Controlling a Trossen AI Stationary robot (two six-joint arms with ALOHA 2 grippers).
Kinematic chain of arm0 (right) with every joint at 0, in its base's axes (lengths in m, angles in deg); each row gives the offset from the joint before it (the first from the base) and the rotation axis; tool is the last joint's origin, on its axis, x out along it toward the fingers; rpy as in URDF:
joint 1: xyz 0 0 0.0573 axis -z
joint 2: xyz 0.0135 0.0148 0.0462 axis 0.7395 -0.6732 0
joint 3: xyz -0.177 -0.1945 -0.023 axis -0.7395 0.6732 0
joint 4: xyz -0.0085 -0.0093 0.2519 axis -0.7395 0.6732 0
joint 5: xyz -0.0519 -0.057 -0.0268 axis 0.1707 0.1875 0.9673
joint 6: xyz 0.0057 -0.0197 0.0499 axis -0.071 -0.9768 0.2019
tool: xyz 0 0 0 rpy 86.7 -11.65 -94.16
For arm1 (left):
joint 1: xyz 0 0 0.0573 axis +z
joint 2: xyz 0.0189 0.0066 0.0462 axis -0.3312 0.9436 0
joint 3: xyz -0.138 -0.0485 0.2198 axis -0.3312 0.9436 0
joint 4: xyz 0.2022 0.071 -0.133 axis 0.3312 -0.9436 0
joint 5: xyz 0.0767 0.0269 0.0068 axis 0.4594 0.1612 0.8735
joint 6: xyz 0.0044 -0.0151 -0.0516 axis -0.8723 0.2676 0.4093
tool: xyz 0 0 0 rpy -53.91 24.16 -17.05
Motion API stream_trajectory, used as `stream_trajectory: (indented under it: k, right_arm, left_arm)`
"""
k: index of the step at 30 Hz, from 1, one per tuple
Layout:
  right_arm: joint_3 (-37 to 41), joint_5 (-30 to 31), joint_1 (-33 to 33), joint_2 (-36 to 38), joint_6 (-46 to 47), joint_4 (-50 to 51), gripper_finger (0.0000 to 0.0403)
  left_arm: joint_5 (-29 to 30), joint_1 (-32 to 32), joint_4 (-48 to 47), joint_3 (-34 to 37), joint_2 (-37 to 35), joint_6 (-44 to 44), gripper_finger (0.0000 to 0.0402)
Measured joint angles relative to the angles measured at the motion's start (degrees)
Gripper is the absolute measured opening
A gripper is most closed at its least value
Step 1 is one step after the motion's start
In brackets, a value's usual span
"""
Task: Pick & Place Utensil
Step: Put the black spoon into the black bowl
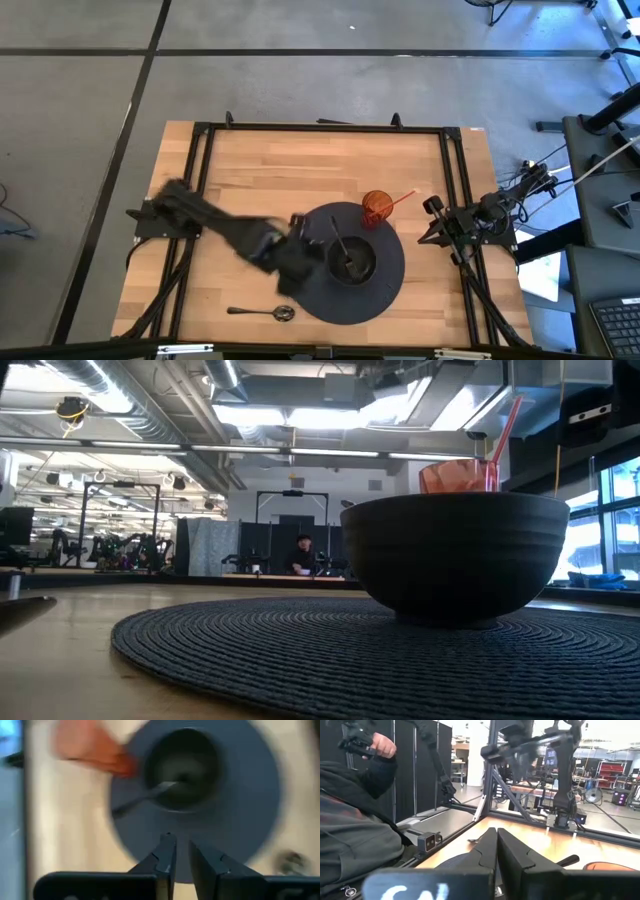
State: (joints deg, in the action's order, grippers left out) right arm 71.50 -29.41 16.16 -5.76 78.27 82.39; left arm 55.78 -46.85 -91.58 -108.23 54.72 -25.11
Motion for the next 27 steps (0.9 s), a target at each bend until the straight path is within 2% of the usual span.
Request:
stream_trajectory:
  k: [4,7,9,10,13,15,20,27]
  right_arm:
    - [0.0,0.0,0.0,0.0,0.0,1.3,0.0014]
    - [0.0,0.1,0.0,0.0,0.0,1.3,0.0014]
    - [0.0,0.1,0.0,0.0,0.0,1.3,0.0014]
    - [0.0,0.1,0.0,0.0,0.0,1.3,0.0014]
    - [0.0,0.1,0.0,0.0,-0.1,1.6,0.0014]
    - [0.0,0.1,0.0,0.0,-0.2,1.6,0.0014]
    - [0.0,0.1,0.0,0.0,-0.2,1.6,0.0014]
    - [0.0,0.1,0.0,0.0,0.0,1.6,0.0014]
  left_arm:
    - [-1.1,-5.0,19.6,19.7,-9.9,-3.1,0.0025]
    - [-6.5,-7.8,40.0,37.4,-18.3,-6.9,0.0015]
    - [-8.2,-9.0,51.8,48.8,-22.4,-4.7,0.001]
    - [-7.7,-9.4,57.2,53.4,-24.0,-2.3,0.0007]
    - [0.5,-8.9,70.3,63.7,-27.6,7.3,0.0001]
    - [5.0,-8.7,72.4,68.6,-28.6,12.9,0.0002]
    - [6.0,-9.1,73.4,77.5,-28.1,24.8,0.0001]
    - [6.1,-12.1,80.9,84.3,-27.5,28.3,0.0003]
